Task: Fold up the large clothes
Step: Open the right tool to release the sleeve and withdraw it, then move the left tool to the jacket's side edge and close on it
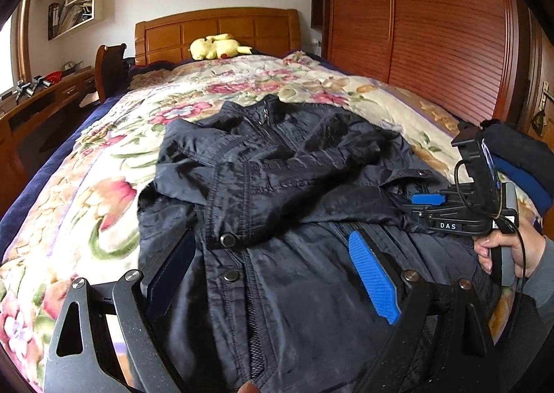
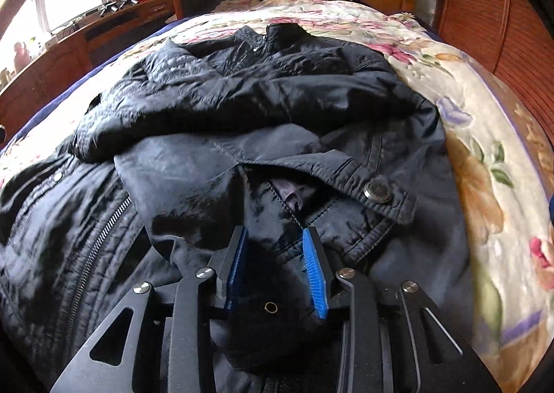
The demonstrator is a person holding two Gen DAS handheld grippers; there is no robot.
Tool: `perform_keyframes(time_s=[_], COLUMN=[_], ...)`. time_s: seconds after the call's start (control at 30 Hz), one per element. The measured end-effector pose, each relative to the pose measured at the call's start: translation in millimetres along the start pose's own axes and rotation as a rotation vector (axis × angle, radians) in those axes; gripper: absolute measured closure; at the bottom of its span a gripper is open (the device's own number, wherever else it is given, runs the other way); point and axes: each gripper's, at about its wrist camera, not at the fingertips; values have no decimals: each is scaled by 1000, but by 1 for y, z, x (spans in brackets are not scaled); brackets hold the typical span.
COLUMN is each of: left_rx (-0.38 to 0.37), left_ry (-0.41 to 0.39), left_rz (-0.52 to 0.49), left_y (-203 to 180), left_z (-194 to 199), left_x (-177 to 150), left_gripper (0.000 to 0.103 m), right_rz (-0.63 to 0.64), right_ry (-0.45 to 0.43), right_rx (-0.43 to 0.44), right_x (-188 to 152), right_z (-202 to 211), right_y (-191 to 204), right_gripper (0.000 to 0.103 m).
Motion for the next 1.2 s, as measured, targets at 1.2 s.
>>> perform_keyframes(time_s=[1.2], left_rx=[71], left_ry=[212], left_rz=[31], left_y=[51], left_z=[-145], left_x=[114], left_gripper=[40], right_rz=[-23], right_ry=[-72], right_rx=[55], right_x=[6], right_z=[35], right_y=[-1], right_gripper=[62])
Point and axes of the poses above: each gripper's, at about its wrist camera, not at the fingertips, and z roughly against the way its jaws point, y to its left, x to its top, and after that the axes turned 6 degrees about -x, right-handed
